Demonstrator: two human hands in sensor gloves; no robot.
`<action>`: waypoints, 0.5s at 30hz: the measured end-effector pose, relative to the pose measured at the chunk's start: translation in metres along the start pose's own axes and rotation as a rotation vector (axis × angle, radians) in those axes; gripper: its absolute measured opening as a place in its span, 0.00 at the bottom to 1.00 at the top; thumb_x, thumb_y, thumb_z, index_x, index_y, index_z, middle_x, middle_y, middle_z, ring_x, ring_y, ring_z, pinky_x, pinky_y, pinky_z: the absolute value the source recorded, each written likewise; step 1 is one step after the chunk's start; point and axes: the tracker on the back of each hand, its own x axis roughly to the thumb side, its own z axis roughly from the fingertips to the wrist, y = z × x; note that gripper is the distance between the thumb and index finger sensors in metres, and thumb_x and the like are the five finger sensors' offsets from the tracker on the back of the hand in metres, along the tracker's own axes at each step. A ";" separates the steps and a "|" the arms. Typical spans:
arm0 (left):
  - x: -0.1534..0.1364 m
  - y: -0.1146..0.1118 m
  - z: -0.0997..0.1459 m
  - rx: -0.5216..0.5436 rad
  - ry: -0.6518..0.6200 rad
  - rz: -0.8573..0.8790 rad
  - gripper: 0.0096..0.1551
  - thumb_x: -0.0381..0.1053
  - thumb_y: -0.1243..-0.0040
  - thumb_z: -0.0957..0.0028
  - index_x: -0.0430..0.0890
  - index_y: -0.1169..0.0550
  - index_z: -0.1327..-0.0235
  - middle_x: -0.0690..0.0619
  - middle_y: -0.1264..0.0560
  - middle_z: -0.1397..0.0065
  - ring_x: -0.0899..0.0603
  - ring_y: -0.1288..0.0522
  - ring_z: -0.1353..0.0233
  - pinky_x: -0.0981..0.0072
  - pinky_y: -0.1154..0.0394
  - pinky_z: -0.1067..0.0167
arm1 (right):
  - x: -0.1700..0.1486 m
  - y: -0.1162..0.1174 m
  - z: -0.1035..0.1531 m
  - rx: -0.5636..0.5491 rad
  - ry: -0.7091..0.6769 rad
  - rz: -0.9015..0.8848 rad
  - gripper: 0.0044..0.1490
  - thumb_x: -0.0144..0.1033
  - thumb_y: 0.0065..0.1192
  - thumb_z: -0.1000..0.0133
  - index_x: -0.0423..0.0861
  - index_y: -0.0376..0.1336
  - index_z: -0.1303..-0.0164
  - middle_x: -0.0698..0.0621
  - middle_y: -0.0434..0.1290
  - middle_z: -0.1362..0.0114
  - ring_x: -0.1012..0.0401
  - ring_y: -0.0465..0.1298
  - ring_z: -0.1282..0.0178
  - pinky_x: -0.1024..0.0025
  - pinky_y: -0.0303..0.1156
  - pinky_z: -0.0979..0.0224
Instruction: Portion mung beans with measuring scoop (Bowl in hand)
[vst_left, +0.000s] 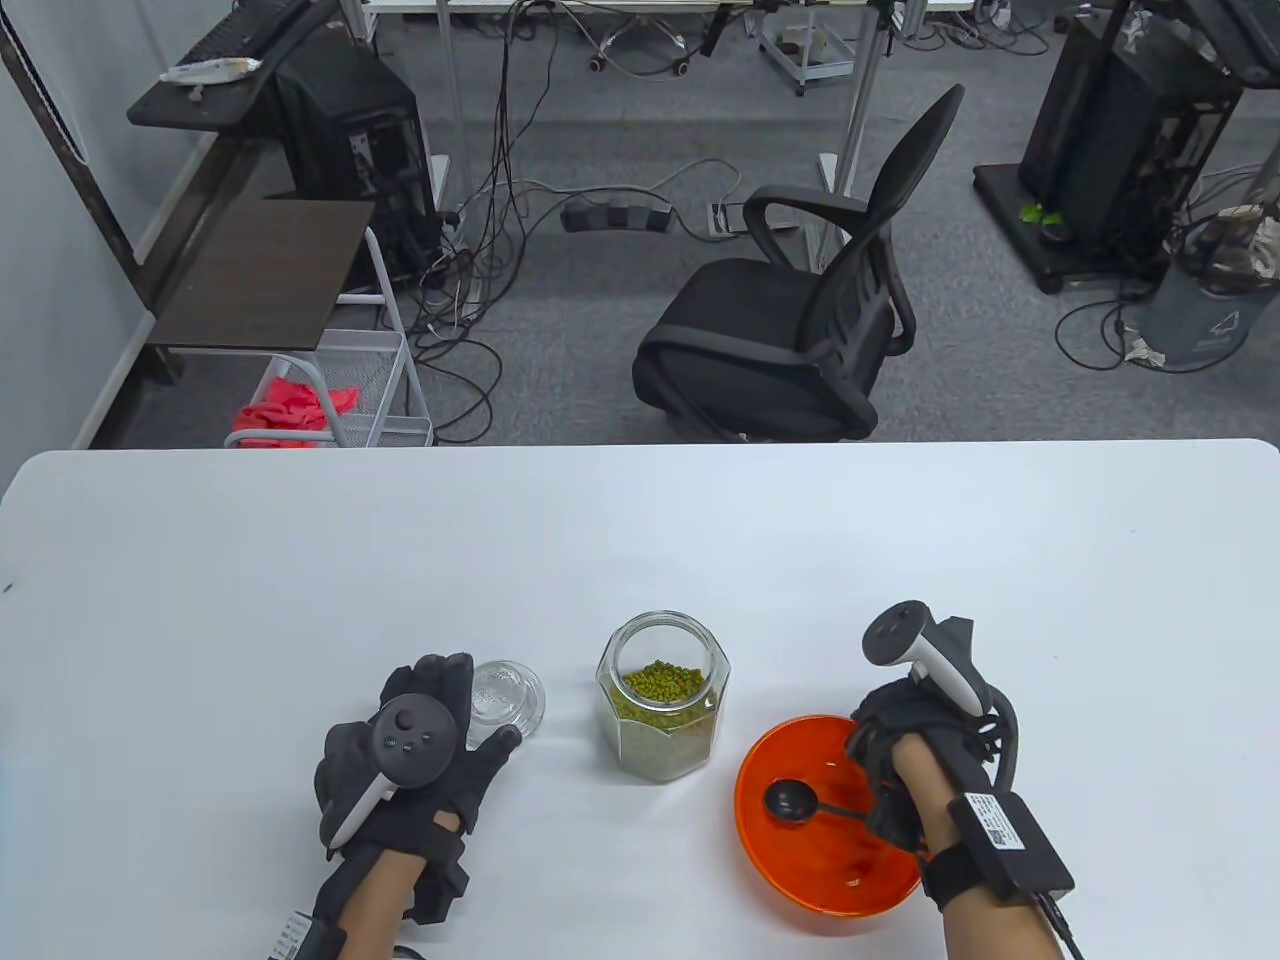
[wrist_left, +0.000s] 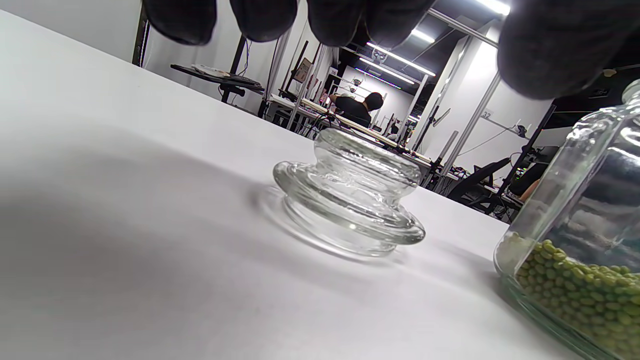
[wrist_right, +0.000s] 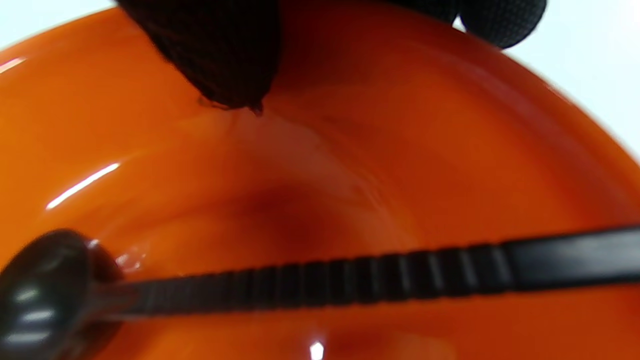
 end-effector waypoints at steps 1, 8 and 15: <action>0.000 0.000 0.000 -0.002 0.001 0.001 0.54 0.74 0.47 0.48 0.52 0.51 0.16 0.45 0.55 0.16 0.25 0.52 0.15 0.26 0.44 0.26 | -0.001 -0.001 0.000 0.004 0.001 -0.005 0.27 0.33 0.73 0.49 0.45 0.72 0.38 0.41 0.79 0.38 0.45 0.79 0.40 0.34 0.62 0.30; -0.001 0.001 0.001 -0.009 0.004 0.052 0.54 0.74 0.47 0.48 0.51 0.51 0.16 0.45 0.55 0.16 0.25 0.52 0.15 0.26 0.44 0.26 | -0.014 -0.007 0.000 0.022 -0.038 -0.110 0.24 0.31 0.72 0.50 0.45 0.73 0.43 0.39 0.79 0.41 0.44 0.81 0.45 0.36 0.65 0.33; -0.002 0.000 0.001 -0.016 0.004 0.062 0.54 0.74 0.47 0.48 0.52 0.51 0.16 0.45 0.55 0.16 0.25 0.52 0.15 0.26 0.44 0.26 | -0.035 -0.017 0.005 -0.015 -0.033 -0.219 0.26 0.31 0.69 0.50 0.41 0.71 0.41 0.37 0.79 0.42 0.45 0.82 0.50 0.37 0.67 0.36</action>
